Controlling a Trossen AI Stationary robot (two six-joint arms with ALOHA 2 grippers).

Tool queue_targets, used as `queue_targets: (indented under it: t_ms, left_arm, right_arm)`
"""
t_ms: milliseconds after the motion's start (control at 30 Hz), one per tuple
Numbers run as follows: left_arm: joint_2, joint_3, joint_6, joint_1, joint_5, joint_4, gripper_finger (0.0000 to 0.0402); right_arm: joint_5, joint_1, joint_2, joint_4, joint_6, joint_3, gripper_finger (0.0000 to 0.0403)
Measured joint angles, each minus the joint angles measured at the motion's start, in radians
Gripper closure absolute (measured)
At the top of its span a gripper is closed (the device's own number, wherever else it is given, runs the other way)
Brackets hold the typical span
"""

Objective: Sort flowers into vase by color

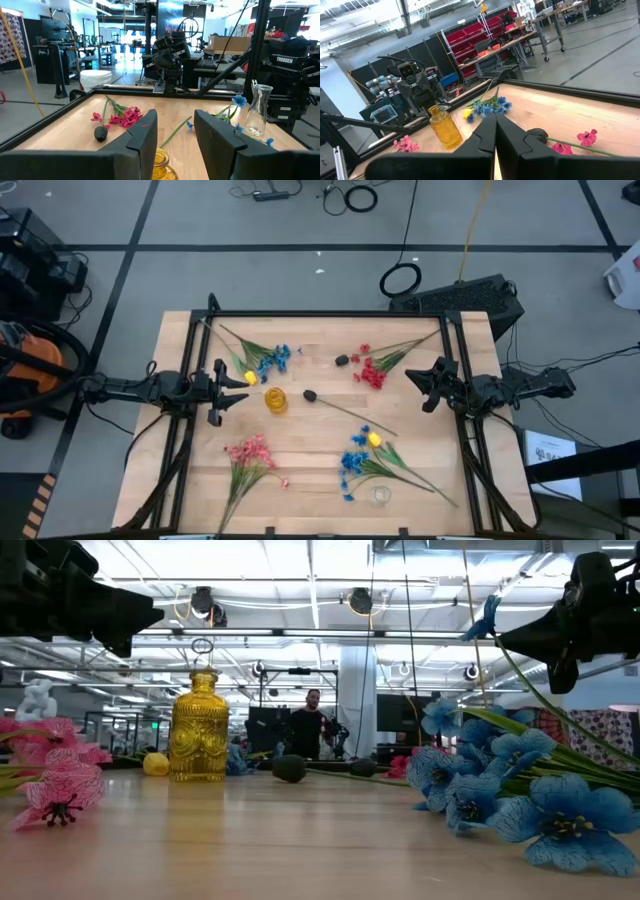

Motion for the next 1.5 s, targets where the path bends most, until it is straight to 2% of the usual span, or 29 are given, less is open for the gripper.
queue_targets:
  t_ms: [633,833,1033,1233,1300,1367,1433,1500]
  left_arm:
    - [0.000,0.000,0.000,0.000,0.000,0.000,0.0265]
    - [0.000,0.000,0.000,0.000,0.000,0.000,0.0265]
    - [0.000,0.000,0.000,0.000,0.000,0.000,0.0265]
    - [0.000,0.000,0.000,0.000,0.000,0.000,0.0265]
    - [0.000,0.000,0.000,0.000,0.000,0.000,0.0265]
    - [0.000,0.000,0.000,0.000,0.000,0.000,0.0265]
    - [0.000,0.000,0.000,0.000,0.000,0.000,0.0265]
    - [0.000,0.000,0.000,0.000,0.000,0.000,0.0265]
  right_arm:
    - [0.000,0.000,0.000,0.003,0.001,0.000,0.0403]
    - [-0.002,0.000,0.000,0.005,0.059,0.000,0.0403]
    - [0.001,-0.001,0.009,0.005,0.001,0.000,0.0403]
    - [-0.005,-0.001,0.025,0.011,0.056,-0.001,0.0403]
    - [0.007,-0.001,0.028,0.063,0.043,-0.003,0.0403]
    - [0.046,-0.001,0.028,0.195,-0.007,-0.001,0.0403]
    - [0.063,-0.001,0.028,0.331,-0.110,0.020,0.0403]
    - [0.061,-0.001,0.037,0.383,-0.226,0.074,0.0403]
